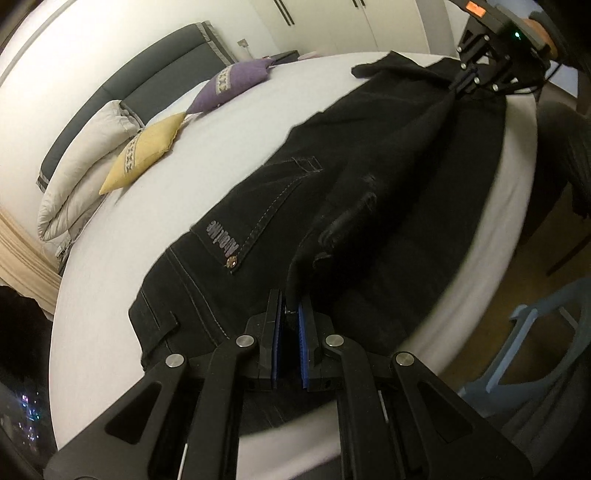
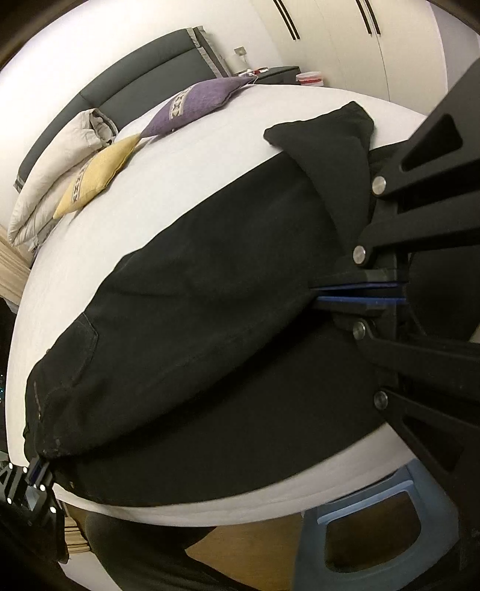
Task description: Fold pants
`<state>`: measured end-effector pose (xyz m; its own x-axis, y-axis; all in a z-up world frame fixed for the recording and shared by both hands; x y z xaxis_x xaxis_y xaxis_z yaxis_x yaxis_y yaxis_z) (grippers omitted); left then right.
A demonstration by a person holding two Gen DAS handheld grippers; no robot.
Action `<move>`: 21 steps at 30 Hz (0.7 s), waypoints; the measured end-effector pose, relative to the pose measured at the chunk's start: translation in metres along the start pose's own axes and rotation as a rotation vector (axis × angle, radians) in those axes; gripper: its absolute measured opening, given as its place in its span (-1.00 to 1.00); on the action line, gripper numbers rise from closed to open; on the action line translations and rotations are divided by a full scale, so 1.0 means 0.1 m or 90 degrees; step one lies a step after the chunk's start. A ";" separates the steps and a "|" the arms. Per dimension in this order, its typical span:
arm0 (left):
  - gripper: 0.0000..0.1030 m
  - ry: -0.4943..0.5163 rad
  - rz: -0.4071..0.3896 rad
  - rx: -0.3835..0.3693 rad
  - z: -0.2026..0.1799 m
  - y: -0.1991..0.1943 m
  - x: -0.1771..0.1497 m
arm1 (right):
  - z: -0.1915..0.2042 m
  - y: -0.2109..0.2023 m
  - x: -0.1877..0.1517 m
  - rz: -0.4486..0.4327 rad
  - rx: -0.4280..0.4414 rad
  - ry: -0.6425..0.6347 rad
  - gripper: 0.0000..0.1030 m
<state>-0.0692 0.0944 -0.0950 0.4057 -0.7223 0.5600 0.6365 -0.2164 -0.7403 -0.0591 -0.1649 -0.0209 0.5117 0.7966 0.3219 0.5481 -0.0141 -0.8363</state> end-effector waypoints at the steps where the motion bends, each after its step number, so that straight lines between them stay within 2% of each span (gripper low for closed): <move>1: -0.87 0.002 0.002 0.000 -0.04 -0.01 -0.04 | 0.02 -0.01 0.00 0.002 -0.004 -0.008 -0.94; 5: -0.87 0.005 0.009 0.006 -0.11 -0.06 -0.16 | 0.17 -0.05 0.02 0.009 -0.023 -0.036 -0.94; 9: -0.87 0.010 0.013 -0.004 -0.03 -0.07 -0.14 | 0.37 -0.14 -0.01 0.006 -0.029 -0.047 -0.94; 16: -0.87 0.080 0.035 -0.012 -0.13 -0.12 -0.30 | 0.36 -0.05 -0.08 0.009 -0.028 -0.038 -0.94; 21: -0.87 0.070 0.032 -0.016 -0.12 -0.15 -0.36 | 0.41 -0.10 -0.09 0.008 -0.035 -0.036 -0.94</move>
<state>-0.1011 0.1152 -0.1089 0.3617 -0.7997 0.4791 0.5999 -0.1938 -0.7763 -0.0960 -0.1472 -0.0334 0.4810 0.8293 0.2844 0.5780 -0.0561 -0.8141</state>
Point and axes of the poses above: each gripper's, at about its wrist camera, not at the fingertips, and y roughly the way its jaws point, z to its left, x to its top, the point moved 1 cm from there along y, roughly the way its jaws point, and after that the axes turned 3 degrees about -y, right-handed, at the moved point
